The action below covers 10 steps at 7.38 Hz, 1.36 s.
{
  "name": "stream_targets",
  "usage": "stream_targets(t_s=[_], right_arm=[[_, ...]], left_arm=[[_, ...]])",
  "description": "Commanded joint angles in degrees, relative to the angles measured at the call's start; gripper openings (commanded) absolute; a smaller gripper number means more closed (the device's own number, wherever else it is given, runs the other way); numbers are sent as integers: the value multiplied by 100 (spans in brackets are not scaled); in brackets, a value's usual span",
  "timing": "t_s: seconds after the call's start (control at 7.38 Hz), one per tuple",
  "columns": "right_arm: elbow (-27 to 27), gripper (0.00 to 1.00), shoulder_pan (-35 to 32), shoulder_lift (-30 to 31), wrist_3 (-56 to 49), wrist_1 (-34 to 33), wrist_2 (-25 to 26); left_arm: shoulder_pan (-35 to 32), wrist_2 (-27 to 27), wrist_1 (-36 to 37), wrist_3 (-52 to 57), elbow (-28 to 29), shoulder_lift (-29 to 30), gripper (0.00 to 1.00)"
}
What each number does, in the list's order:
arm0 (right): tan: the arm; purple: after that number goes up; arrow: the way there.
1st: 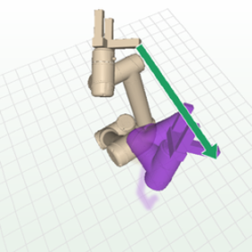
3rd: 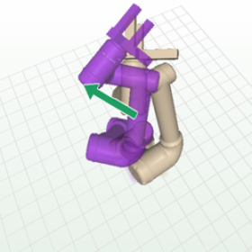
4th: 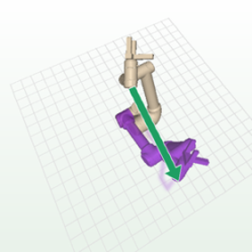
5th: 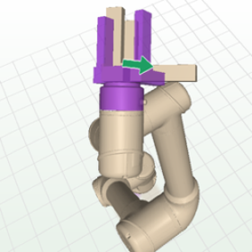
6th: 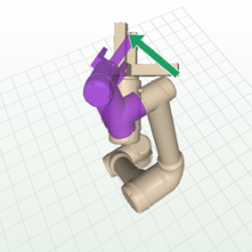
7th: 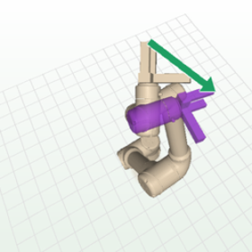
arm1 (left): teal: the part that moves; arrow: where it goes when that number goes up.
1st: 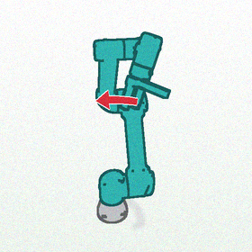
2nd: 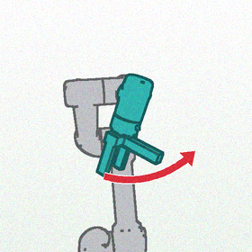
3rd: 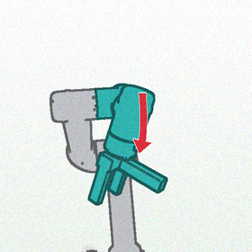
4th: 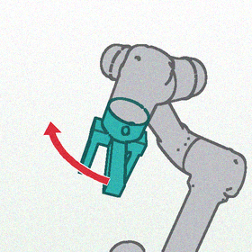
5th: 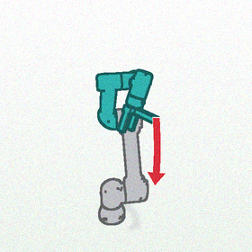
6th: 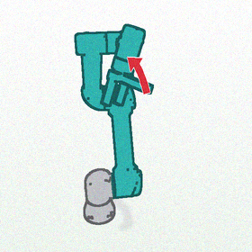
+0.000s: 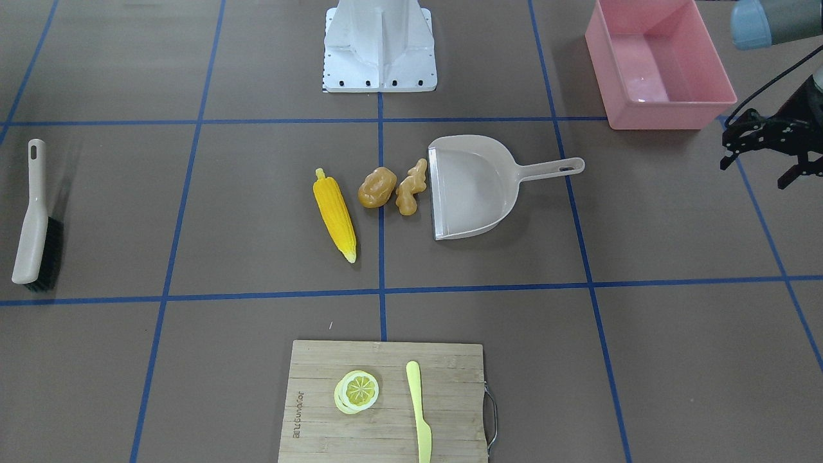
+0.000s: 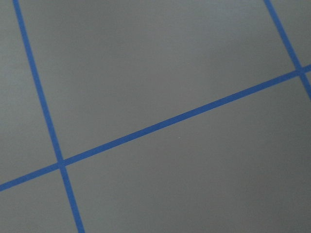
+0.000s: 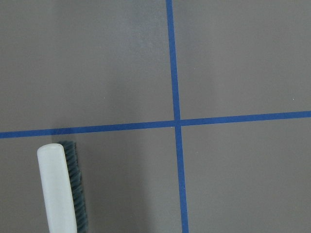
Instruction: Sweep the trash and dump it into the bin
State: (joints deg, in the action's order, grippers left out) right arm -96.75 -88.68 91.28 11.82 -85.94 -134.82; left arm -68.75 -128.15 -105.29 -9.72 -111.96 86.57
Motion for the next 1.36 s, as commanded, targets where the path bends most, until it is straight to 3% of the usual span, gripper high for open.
stream_targets(t_s=[0.0, 0.27, 0.54, 0.68, 0.95, 1.08, 1.22], right_arm=[[-395, 100, 61, 309, 31, -19, -53], [-678, 100, 158, 837, 31, 77, -683], [-1125, 100, 586, 970, 554, 201, -774], [-1257, 100, 937, 1005, 1080, 436, -748], [-1241, 100, 2077, 1460, 2483, 2046, -242], [-1032, 100, 2631, 1732, 2901, 2803, 206], [-552, 100, 2811, 1779, 2905, 3403, 280]], left_arm=[[517, -26, -44, 5, -124, 26, 98], [1246, 105, -536, 22, -500, 35, 98], [1733, 516, -572, 817, -1133, -252, 98], [1829, 545, -555, 1658, -1091, -203, 98], [2215, 947, -589, 2008, -821, 208, 98], [2269, 958, -677, 2340, -444, 759, 98], [2261, 1097, -825, 3309, -484, 756, 98]])
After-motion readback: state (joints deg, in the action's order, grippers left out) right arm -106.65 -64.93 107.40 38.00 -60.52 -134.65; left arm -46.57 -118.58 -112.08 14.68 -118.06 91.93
